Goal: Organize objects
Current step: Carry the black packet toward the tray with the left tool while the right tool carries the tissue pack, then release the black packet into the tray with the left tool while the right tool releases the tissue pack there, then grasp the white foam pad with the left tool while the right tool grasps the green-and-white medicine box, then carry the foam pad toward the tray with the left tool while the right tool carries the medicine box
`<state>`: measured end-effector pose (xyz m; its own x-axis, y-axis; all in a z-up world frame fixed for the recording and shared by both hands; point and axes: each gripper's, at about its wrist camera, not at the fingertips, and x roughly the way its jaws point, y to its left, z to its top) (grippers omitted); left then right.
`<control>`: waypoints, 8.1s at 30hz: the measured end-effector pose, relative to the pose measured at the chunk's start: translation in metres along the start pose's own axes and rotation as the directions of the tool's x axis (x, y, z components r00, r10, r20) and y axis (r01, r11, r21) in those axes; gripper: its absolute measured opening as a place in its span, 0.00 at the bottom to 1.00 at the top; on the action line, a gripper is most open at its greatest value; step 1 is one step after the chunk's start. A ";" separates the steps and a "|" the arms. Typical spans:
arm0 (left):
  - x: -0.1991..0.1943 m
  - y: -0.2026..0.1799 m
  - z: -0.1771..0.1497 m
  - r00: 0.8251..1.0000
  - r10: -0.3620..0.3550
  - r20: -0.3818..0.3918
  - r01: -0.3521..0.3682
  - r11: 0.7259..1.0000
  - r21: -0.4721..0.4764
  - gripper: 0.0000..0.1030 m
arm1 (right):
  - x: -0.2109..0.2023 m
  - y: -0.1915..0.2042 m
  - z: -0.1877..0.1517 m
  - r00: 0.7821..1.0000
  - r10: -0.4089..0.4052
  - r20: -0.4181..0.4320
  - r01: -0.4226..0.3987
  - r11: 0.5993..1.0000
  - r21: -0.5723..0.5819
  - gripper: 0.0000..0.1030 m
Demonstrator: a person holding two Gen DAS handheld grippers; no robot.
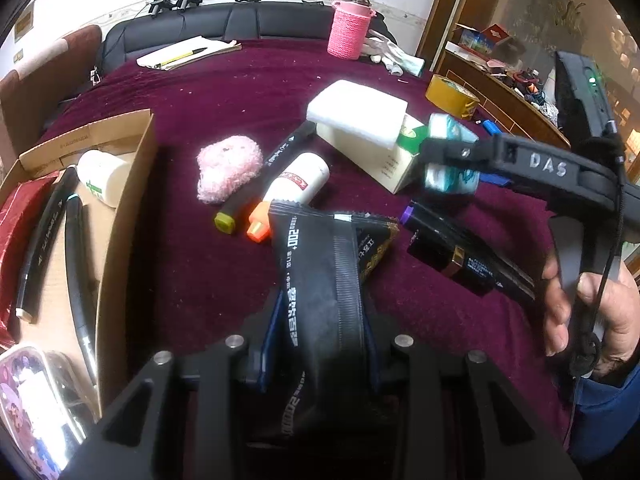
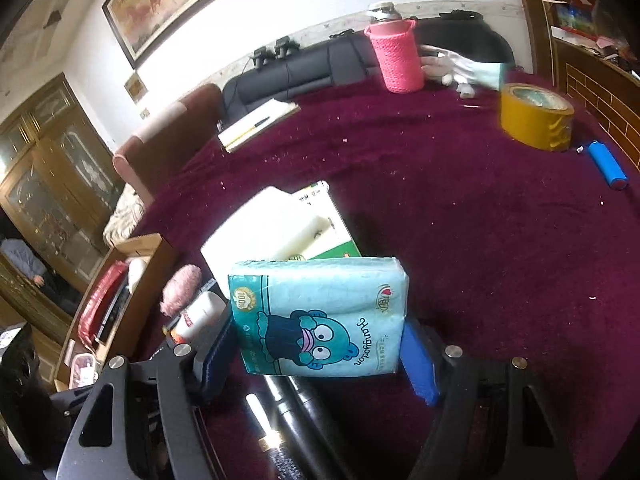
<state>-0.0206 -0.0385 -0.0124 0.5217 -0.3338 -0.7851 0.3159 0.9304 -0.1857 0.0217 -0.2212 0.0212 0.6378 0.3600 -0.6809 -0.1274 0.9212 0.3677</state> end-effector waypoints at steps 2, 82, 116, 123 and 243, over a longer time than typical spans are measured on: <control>-0.005 -0.001 0.000 1.000 -0.014 0.014 0.014 1.000 -0.005 0.32 | -0.002 -0.001 0.000 1.000 0.010 0.007 -0.010 1.000 0.010 0.75; -0.127 0.171 -0.057 0.975 0.127 0.184 -0.063 0.945 -0.320 0.32 | 0.098 0.270 -0.008 0.952 0.195 -0.237 -0.271 0.896 -0.352 0.76; -0.135 0.177 -0.054 0.970 0.135 0.201 -0.059 0.937 -0.343 0.49 | 0.084 0.239 0.017 0.946 0.239 -0.217 -0.289 0.928 -0.236 0.85; -0.141 0.158 -0.040 0.968 0.142 0.207 -0.077 0.952 -0.295 0.50 | 0.020 0.157 0.035 0.968 0.226 -0.111 -0.243 0.956 -0.166 0.86; -0.110 0.054 0.036 0.891 0.211 0.401 -0.169 0.976 -0.137 0.70 | -0.022 0.146 0.016 0.985 0.133 0.113 -0.113 0.979 -0.171 0.76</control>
<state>-0.0328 0.0436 0.0850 0.8497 -0.1619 -0.5018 0.1115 0.9853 -0.1291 0.0012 -0.0966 0.1001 0.6972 0.4604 -0.5495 -0.3264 0.8863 0.3285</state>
